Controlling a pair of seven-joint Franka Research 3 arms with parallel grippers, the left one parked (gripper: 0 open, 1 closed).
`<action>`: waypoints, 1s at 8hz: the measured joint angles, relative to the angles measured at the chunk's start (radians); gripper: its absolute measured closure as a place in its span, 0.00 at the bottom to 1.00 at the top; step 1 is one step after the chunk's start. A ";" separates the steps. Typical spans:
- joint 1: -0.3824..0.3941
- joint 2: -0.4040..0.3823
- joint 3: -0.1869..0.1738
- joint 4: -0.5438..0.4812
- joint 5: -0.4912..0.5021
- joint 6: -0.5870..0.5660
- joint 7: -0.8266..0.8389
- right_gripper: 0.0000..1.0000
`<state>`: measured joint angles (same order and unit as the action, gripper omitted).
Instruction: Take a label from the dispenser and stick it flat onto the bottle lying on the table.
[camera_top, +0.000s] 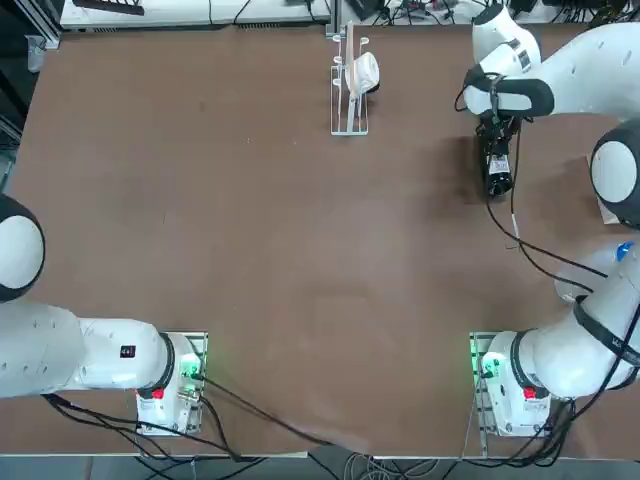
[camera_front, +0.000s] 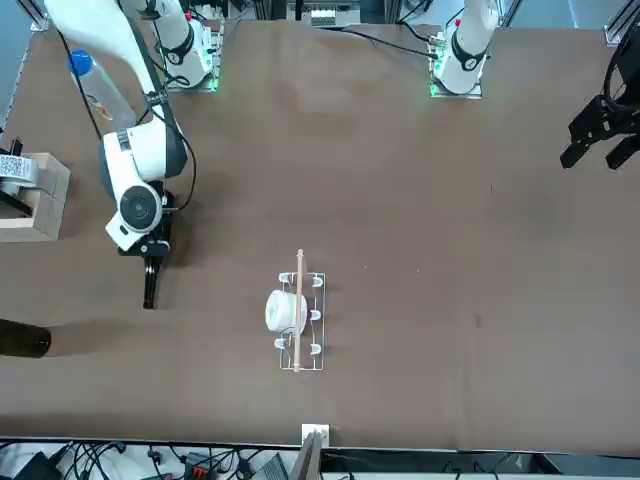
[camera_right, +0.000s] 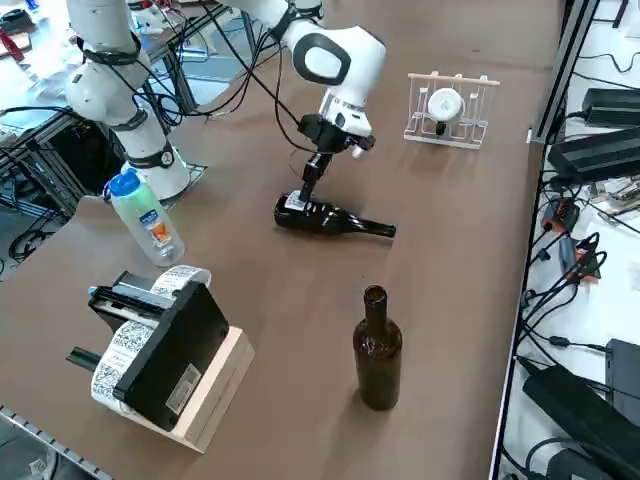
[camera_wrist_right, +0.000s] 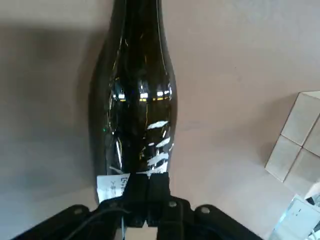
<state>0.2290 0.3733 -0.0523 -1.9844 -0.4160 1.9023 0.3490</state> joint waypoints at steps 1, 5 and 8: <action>0.001 0.000 0.001 0.000 0.000 0.001 0.002 0.98; 0.005 0.000 0.003 -0.001 0.000 0.002 0.002 0.98; 0.041 0.003 0.010 -0.008 0.003 0.003 0.074 0.98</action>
<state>0.2698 0.3767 -0.0425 -1.9920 -0.4131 1.9055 0.4228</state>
